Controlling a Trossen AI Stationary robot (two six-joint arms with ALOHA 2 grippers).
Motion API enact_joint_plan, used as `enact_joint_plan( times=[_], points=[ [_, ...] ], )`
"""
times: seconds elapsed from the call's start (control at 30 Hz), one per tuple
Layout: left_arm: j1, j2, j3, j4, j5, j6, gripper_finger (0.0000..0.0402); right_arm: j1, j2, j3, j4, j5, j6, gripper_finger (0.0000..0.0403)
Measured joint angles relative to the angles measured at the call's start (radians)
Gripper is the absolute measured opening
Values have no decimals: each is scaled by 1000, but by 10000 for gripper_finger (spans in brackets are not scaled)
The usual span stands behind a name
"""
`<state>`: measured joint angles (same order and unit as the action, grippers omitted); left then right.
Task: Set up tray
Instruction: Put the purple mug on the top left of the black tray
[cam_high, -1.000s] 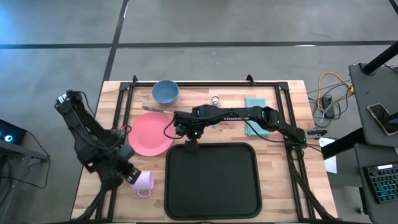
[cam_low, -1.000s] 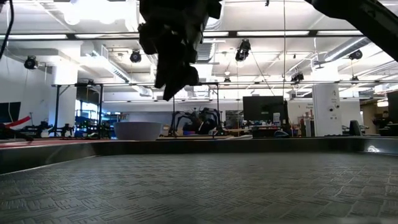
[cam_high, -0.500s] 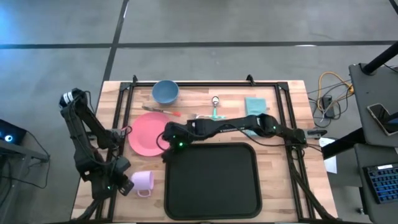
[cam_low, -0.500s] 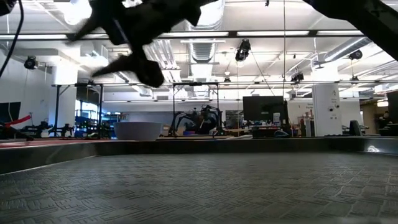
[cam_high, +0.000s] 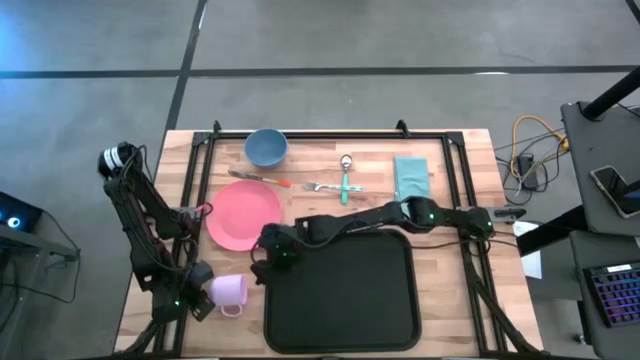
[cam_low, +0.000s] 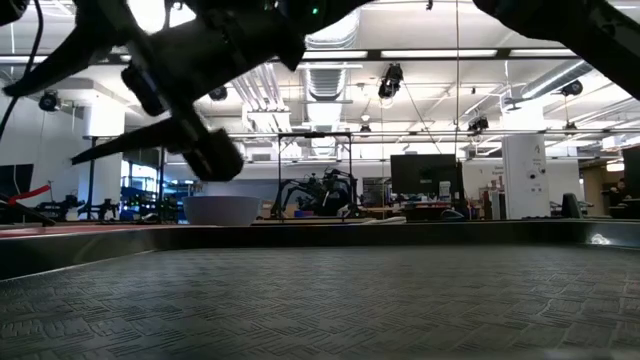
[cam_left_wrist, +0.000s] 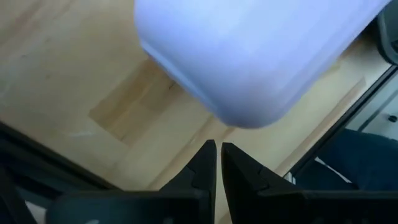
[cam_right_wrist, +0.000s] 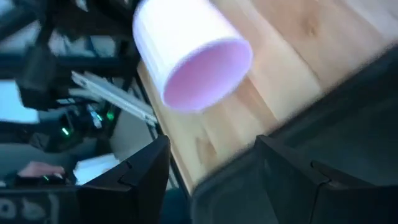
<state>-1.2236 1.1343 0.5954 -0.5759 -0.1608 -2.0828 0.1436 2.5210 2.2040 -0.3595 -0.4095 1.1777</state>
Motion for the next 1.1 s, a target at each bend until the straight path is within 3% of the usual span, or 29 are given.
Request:
enact_joint_plan(
  times=[0.6, 0.77, 1.1],
  points=[
    [51, 2, -20, 0, -195, 5, 6, 0, 0, -2, 50, 99, 50, 219],
    [81, 2, -20, 0, -291, 6, 6, 0, 0, -2, 52, 99, 50, 219],
    [148, 2, -20, 8, -294, 82, 6, -1, 0, -6, 50, 148, 35, 219]
  ],
)
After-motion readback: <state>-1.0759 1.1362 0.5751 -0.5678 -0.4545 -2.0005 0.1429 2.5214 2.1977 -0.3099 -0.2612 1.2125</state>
